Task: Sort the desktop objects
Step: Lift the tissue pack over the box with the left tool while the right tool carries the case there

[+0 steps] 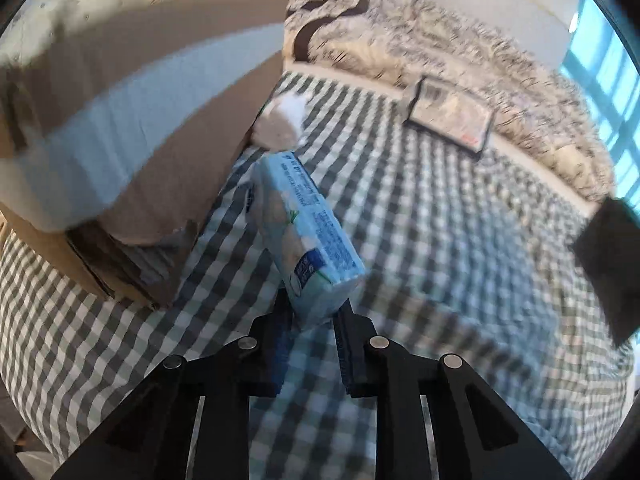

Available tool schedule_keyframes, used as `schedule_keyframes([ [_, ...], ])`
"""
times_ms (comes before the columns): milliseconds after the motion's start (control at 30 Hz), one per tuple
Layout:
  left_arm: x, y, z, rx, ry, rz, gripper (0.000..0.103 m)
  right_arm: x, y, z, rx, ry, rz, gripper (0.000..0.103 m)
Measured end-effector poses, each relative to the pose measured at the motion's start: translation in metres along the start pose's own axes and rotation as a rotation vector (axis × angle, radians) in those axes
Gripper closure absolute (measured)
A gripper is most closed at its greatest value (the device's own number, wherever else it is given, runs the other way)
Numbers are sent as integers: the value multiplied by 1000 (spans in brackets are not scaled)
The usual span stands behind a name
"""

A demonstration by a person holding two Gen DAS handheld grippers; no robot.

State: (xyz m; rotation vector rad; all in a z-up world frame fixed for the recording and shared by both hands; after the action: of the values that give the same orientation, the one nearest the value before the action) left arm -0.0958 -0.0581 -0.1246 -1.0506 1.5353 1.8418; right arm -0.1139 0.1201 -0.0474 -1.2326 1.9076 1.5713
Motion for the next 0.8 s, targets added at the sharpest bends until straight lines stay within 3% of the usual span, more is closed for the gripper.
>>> schedule_keyframes([
  [267,-39,23,16,53,-27,117,85,-9,6,-11,-23,1,26,44],
  [600,-16,16,4,66,-41,84,85,-17,2,-14,-20,-8,34,44],
  [733,-5,17,5,65,-77,56,76,-17,-1,-16,-25,-4,26,44],
  [800,5,17,7,65,-92,22,58,-17,-1,-16,-26,-5,26,44],
])
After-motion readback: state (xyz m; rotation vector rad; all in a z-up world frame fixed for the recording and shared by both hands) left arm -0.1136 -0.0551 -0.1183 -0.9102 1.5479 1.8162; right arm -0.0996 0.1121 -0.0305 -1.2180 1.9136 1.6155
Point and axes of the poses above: each gripper's, at about its wrist camera, not at the fingertips, and x roughly the way its jaws point, z to its right, y to its top, the point moved 3 cm from there along x, roughly the way its jaws point, and after that the axes turned 5 degrees about y, right-handed, at the moved point
